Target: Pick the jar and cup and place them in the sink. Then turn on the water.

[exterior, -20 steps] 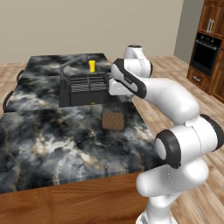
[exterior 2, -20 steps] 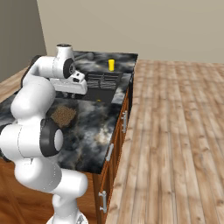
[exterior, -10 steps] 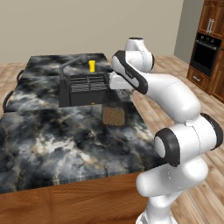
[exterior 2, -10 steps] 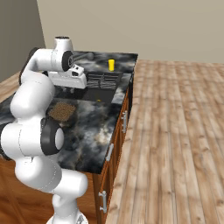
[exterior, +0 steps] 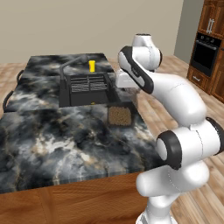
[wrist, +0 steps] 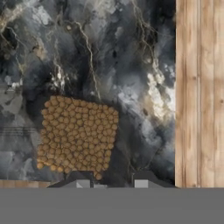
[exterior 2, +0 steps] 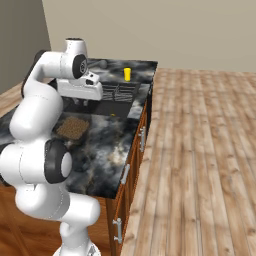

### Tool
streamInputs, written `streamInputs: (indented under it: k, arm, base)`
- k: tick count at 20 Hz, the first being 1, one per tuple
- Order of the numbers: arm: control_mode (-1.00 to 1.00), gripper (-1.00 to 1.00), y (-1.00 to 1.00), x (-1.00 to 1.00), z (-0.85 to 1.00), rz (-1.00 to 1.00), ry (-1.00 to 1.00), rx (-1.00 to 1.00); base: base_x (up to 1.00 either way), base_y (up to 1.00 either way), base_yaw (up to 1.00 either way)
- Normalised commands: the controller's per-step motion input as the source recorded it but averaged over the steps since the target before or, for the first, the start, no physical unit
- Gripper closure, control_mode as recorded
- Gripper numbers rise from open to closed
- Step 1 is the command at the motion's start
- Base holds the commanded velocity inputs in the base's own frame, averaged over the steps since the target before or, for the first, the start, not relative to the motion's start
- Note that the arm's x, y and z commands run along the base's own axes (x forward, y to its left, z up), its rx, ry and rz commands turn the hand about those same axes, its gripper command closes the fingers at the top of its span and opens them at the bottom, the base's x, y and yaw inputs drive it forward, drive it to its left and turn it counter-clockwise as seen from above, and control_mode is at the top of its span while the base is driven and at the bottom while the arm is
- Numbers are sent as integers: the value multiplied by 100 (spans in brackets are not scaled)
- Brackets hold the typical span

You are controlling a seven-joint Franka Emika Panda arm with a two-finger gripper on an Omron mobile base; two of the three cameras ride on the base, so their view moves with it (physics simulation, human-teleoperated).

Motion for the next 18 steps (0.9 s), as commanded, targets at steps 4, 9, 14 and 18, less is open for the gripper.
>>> streamInputs:
  k: [4, 9, 14, 18]
  arm:
    - [-100, 100, -24, -17, 4, 2, 0, 0]
    - [-100, 100, -14, -14, 7, 0, 0, 0]
    - [-100, 100, -3, -12, 11, 0, 0, 0]
    - [-100, 100, 0, -10, 18, 0, 2, 0]
  base:
    - [0, 0, 0]
    - [0, 0, 0]
    - [0, 0, 0]
    - [0, 0, 0]
